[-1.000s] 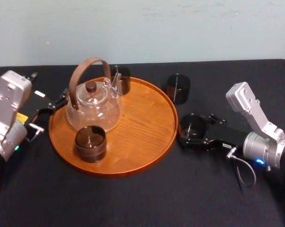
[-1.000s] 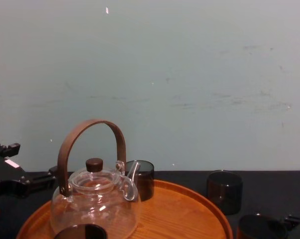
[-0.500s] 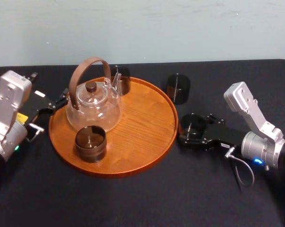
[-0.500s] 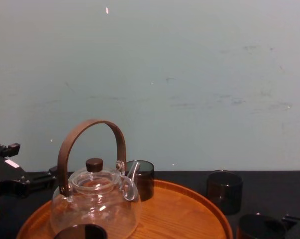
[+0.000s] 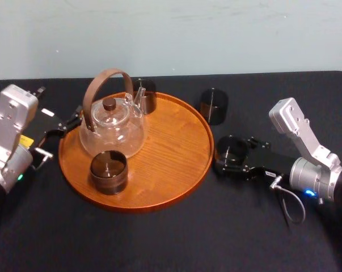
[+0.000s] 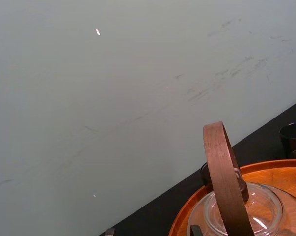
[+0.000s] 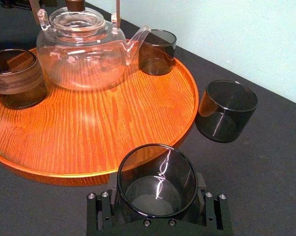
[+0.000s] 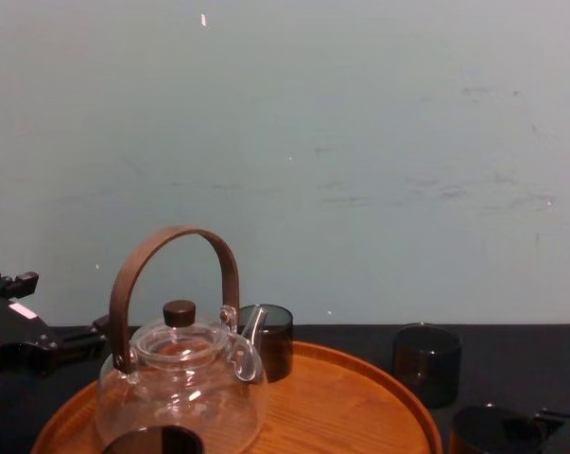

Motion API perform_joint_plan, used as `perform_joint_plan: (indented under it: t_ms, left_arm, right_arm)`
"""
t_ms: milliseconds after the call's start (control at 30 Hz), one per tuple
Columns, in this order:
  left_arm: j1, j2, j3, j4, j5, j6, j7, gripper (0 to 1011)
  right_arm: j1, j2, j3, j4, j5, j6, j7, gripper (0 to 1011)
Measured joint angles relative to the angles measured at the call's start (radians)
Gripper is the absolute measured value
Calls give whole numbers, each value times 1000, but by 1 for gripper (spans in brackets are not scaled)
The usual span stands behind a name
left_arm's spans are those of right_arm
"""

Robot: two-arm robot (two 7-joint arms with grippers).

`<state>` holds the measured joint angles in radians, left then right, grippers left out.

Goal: Pick up the glass from the table and place it on the tray.

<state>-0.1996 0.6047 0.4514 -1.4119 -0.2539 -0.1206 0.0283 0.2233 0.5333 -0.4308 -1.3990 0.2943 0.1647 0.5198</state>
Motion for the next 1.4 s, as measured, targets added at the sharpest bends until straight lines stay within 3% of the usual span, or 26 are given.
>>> perform_joint_plan:
  t_ms: [367, 833, 1133, 1400]
  left_arm:
    - [0, 0, 0, 0, 0, 0, 0, 1001]
    - [0, 0, 0, 0, 0, 0, 0, 1001]
    - [0, 0, 0, 0, 0, 0, 0, 1001]
    - [0, 0, 0, 0, 0, 0, 0, 1002]
  right_arm:
    - [0, 0, 2, 0, 1, 0, 0, 907]
    - [-16, 37, 46, -74, 62, 6, 6, 906]
    - [12, 42, 44, -97, 70, 20, 1, 906]
    - [55, 16, 23, -79, 70, 21, -6, 906]
